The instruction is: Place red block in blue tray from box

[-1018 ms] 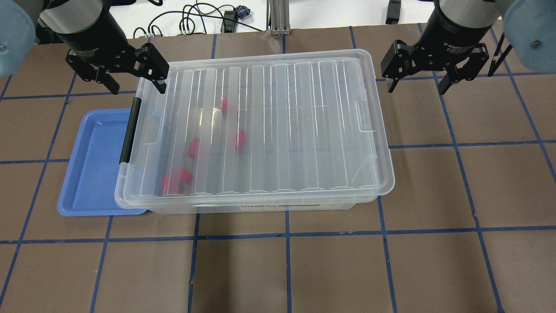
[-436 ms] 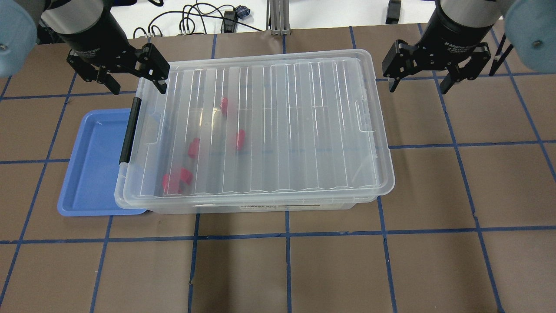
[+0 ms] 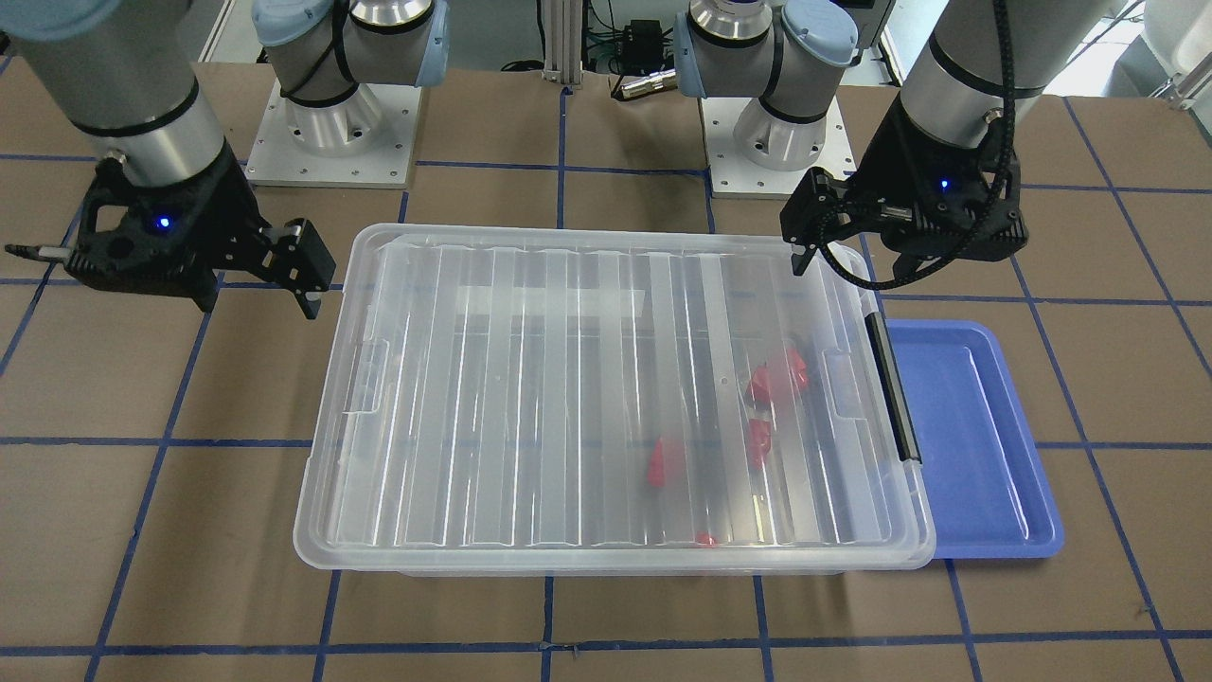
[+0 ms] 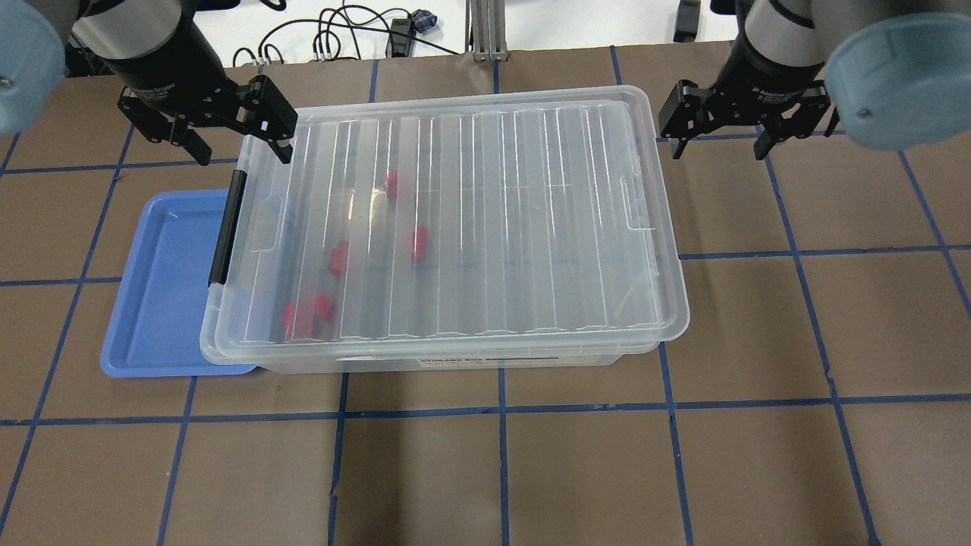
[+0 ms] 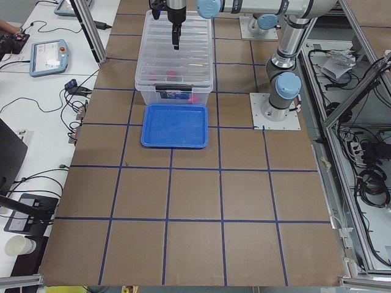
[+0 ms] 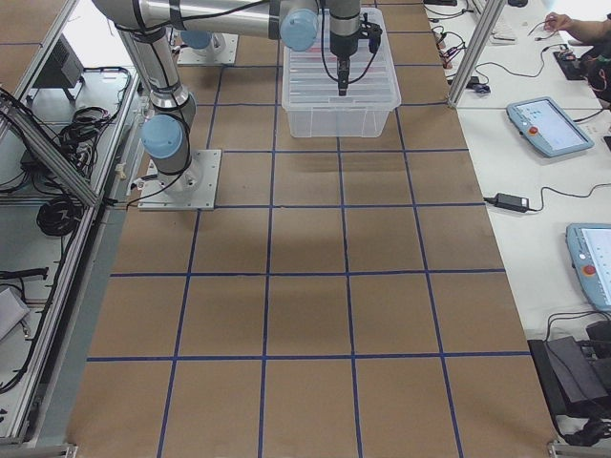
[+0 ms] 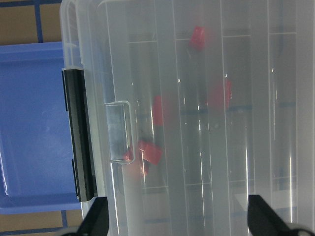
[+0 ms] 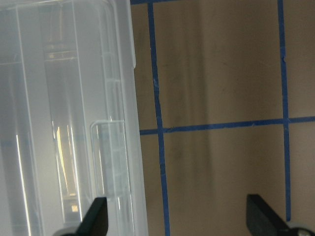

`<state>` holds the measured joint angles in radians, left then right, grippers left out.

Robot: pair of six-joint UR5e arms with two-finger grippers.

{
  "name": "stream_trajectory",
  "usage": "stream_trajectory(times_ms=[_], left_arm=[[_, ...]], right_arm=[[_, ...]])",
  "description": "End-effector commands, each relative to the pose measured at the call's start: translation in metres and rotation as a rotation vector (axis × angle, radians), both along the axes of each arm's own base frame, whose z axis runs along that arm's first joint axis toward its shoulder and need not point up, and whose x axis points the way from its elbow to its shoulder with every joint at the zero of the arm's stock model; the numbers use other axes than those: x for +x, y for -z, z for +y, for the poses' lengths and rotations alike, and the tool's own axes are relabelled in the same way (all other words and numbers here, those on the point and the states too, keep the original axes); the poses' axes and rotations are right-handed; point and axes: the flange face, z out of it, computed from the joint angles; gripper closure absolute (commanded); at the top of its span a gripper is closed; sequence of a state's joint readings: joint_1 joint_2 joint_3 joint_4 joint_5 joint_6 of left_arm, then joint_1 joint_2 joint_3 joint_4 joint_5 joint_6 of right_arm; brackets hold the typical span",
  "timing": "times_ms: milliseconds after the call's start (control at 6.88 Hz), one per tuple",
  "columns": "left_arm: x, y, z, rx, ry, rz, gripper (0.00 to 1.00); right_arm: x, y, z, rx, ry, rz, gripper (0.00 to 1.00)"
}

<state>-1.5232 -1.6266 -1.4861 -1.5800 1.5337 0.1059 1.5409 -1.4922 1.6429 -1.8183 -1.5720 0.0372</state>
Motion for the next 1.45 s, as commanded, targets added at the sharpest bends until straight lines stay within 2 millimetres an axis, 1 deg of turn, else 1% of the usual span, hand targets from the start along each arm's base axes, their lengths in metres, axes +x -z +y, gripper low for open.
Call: stream_trajectory(times_ms=[0,145,727,1018,1164,1309], left_arm=[[0.0,0.001,0.0,0.001,0.0,0.0,0.0],[0.0,0.001,-0.001,0.001,0.0,0.0,0.0],[0.0,0.0,0.0,0.0,0.0,0.0,0.0],[0.0,-0.001,0.0,-0.002,0.0,0.001,0.0],[0.0,0.0,0.0,0.0,0.0,0.0,0.0],[0.0,0.0,0.0,0.0,0.0,0.001,0.0]], right_arm=[[0.002,0.07,-0.011,-0.003,-0.006,-0.007,0.0],[0.001,0.079,-0.016,-0.012,-0.008,-0.005,0.0],[0.002,0.089,-0.019,0.001,-0.013,-0.008,0.0],[0.0,0.09,-0.019,0.004,-0.043,0.007,0.0],[-0.004,0.091,-0.019,0.01,-0.039,0.043,0.0],[-0.012,0.089,-0.018,0.015,-0.03,0.123,0.0]])
